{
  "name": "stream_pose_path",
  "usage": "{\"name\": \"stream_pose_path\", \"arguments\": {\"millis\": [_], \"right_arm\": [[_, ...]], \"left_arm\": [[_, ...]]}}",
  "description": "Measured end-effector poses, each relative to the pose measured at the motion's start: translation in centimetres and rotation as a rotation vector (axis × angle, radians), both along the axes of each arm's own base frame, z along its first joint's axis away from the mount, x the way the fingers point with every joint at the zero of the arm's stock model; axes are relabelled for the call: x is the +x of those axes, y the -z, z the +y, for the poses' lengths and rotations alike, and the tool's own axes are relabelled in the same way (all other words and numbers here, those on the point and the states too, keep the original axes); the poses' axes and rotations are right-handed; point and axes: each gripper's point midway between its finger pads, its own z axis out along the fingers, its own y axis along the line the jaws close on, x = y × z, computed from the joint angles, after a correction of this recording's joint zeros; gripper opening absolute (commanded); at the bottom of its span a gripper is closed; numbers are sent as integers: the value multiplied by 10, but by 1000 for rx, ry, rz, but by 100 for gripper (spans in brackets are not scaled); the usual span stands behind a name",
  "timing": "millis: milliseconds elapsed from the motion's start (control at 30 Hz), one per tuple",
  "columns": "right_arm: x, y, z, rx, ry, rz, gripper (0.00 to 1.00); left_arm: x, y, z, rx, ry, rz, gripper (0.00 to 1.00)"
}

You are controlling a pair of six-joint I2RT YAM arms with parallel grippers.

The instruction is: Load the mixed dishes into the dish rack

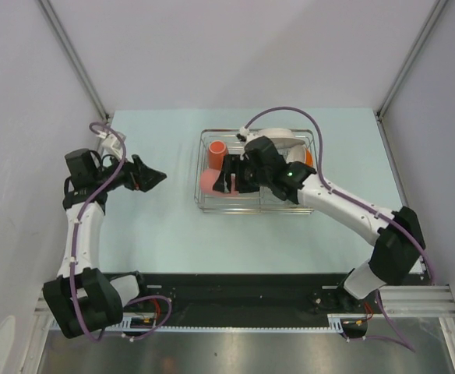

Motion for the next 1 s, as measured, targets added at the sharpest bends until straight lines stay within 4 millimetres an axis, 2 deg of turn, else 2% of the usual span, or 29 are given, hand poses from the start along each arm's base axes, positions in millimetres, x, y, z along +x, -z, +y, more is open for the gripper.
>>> {"name": "stream_pose_path", "arguments": {"millis": [200, 267, 400, 633, 733, 867, 1000], "right_arm": [[3, 61, 0, -332, 21, -12, 0], [8, 71, 3, -402, 27, -31, 0], [19, 71, 10, -488, 32, -76, 0], [38, 52, 21, -552, 50, -133, 0], [47, 50, 25, -599, 56, -133, 0], [60, 60, 33, -676, 65, -130, 0], [58, 81, 29, -760, 52, -94, 0]], "left_arm": [[0, 31, 14, 104, -40, 60, 100], [-1, 40, 17, 133, -48, 86, 100], [-3, 44, 21, 169, -55, 85, 100], [-7, 53, 22, 188, -53, 89, 100], [-9, 58, 22, 190, -53, 100, 100], [-10, 60, 22, 193, -52, 102, 100], [-11, 58, 22, 199, -53, 88, 100]]}}
